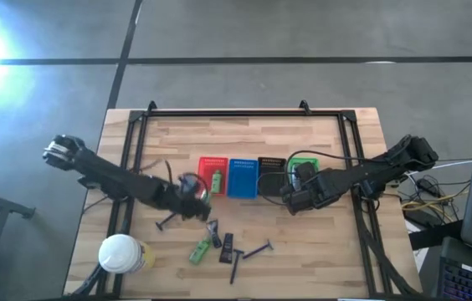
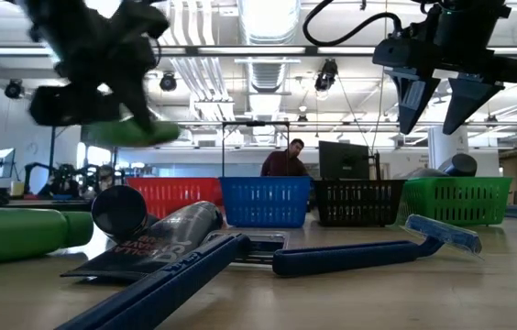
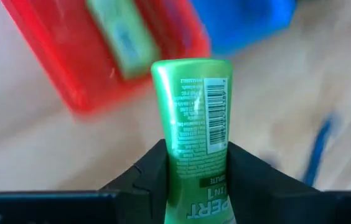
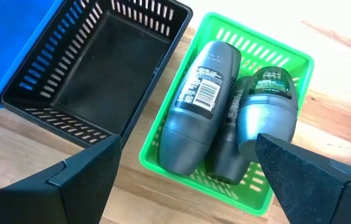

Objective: Pick & Place Travel size toiletries
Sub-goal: Put the green shampoo into the red bin

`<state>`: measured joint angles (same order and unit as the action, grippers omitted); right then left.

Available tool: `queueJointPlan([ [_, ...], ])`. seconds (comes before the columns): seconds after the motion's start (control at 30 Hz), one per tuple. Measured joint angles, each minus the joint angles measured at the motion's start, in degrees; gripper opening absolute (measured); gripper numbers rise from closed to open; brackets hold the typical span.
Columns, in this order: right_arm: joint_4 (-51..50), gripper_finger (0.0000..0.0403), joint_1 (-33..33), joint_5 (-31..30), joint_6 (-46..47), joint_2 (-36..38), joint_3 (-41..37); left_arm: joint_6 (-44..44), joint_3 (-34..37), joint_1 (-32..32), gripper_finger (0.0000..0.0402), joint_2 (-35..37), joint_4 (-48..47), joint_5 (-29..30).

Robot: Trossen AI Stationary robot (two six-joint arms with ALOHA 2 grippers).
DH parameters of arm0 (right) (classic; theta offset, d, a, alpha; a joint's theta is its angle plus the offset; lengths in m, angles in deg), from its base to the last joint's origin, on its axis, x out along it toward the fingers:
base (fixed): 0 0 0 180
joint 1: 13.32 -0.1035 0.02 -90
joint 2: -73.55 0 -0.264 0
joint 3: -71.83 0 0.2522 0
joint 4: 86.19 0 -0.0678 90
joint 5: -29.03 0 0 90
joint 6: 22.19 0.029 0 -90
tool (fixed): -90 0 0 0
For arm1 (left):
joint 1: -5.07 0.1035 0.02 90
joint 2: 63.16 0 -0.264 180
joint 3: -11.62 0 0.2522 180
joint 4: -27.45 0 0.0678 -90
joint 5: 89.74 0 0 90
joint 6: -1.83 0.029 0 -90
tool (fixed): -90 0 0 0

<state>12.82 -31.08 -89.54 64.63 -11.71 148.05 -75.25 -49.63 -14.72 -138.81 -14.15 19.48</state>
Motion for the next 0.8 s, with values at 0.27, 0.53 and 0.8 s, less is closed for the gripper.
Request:
queueJointPlan([
  [0.27, 0.1, 0.0368, 0.0, 0.0, 0.5, 0.0, 0.0, 9.1, 0.0, 14.9, 0.0131, -1.4, 2.9, 3.4],
  [0.53, 0.2, 0.0368, 0.0, 0.2, 2.1, 0.0, 0.0, 9.5, 0.0, 22.4, 0.0176, -6.2, 4.8, -3.8],
  [0.8, 0.2, 0.0368, 0.0, 0.4, 1.7, 0.0, 0.0, 9.9, -0.2, 20.1, 0.0264, -3.7, 4.5, -5.2],
])
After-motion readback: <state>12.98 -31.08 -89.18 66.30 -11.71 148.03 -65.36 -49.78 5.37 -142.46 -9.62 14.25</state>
